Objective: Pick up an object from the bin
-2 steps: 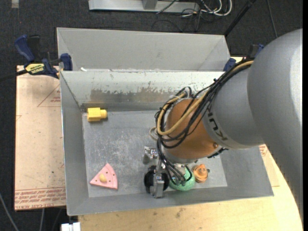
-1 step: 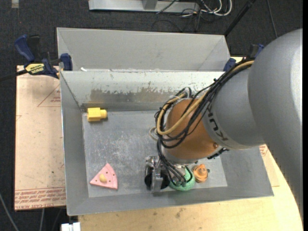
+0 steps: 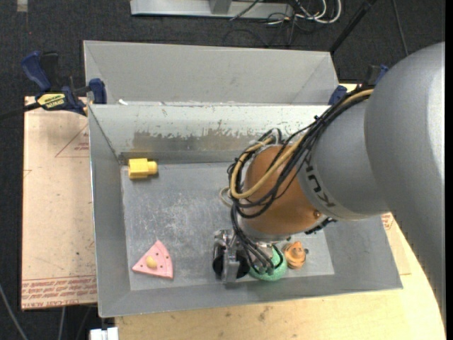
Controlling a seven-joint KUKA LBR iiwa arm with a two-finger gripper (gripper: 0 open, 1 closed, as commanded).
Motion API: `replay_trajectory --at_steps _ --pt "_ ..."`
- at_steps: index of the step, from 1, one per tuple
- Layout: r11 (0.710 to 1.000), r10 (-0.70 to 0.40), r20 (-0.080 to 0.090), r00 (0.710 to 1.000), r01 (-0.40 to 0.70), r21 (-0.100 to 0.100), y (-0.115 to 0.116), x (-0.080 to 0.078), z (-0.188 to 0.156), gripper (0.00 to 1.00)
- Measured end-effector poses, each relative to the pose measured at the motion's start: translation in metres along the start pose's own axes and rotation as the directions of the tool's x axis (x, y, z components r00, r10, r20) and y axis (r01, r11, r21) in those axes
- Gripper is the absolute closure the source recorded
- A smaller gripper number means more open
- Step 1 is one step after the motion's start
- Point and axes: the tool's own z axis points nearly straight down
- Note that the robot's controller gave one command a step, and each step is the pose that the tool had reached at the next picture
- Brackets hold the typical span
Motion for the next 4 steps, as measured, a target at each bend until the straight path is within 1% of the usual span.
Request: replay_trajectory --at_steps 1,2,3,4 --pt "1.0 -0.019 -0.003 1.0 0.019 0.002 0.006 -0.013 -0.001 1.0" --pt "1.0 -0.026 -0.001 1.0 0.026 0.002 0.009 -0.024 -0.002 1.0" --pt "0.999 -0.046 -0.005 0.999 0.046 0.003 0.023 -0.031 -0.017 1.0" --pt "0.999 -0.049 -0.009 0.999 0.049 0.002 0.008 -0.03 -0.074 1.0"
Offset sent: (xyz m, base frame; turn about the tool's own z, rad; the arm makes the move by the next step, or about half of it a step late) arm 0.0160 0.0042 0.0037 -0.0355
